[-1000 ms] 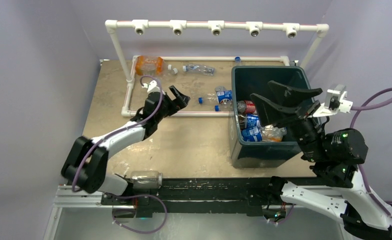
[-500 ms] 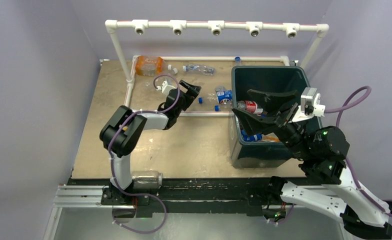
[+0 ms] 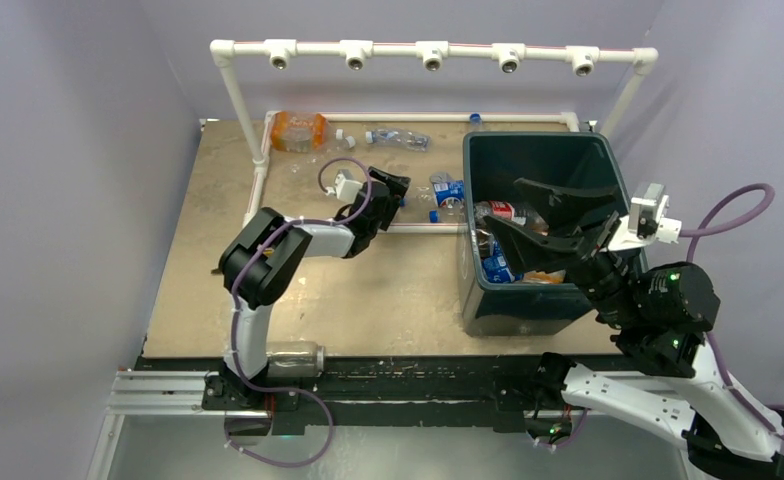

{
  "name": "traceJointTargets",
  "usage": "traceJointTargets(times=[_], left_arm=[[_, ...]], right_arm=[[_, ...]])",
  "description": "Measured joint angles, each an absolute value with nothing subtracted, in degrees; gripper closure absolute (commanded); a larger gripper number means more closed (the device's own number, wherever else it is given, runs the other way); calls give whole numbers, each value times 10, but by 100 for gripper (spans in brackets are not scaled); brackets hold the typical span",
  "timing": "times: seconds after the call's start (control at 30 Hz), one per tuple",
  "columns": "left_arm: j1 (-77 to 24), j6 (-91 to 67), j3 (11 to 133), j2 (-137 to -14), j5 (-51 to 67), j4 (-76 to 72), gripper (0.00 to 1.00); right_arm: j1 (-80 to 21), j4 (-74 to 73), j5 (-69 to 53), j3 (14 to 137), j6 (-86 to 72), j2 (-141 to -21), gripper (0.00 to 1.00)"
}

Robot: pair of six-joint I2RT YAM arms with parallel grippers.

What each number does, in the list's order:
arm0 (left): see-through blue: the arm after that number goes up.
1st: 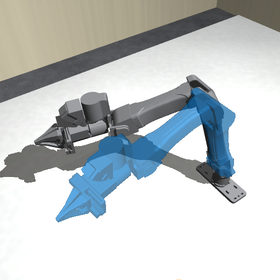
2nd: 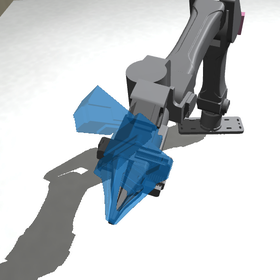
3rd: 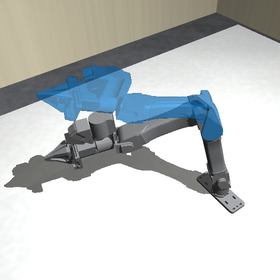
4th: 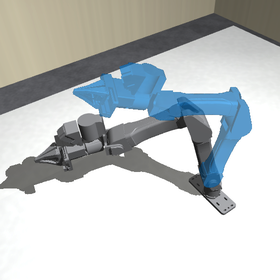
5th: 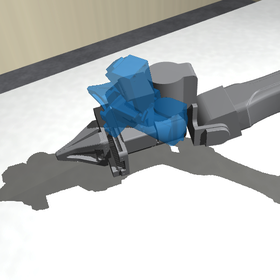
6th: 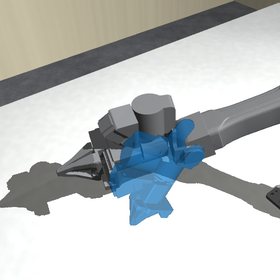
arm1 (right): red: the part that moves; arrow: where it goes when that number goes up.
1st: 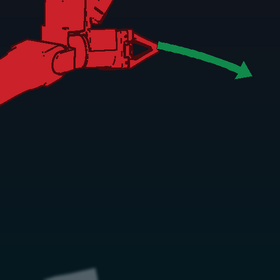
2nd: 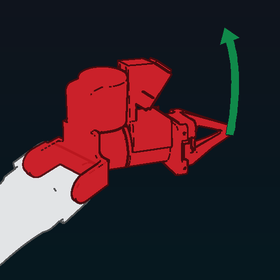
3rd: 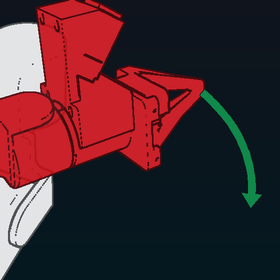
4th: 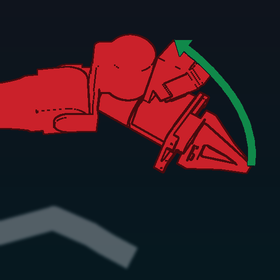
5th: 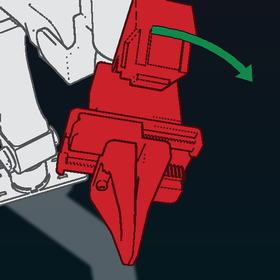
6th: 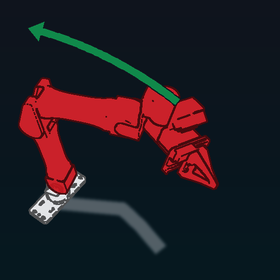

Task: Put the plastic bottles in the bin
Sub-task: Pick up the plastic bottle at the center of the board.

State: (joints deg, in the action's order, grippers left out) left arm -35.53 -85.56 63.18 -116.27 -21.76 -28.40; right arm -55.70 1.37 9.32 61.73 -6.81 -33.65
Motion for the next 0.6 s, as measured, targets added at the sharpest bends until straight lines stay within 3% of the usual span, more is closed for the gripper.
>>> traceJointTargets(times=[0.33, 0.6], left_arm=[[-361, -908, 712, -1222, -215, -260, 16], [-355, -928, 762, -1276, -215, -258, 19]], right_arm=[[-557, 11, 98, 617, -65, -329, 20], [-557, 5, 101, 617, -62, -328, 20]])
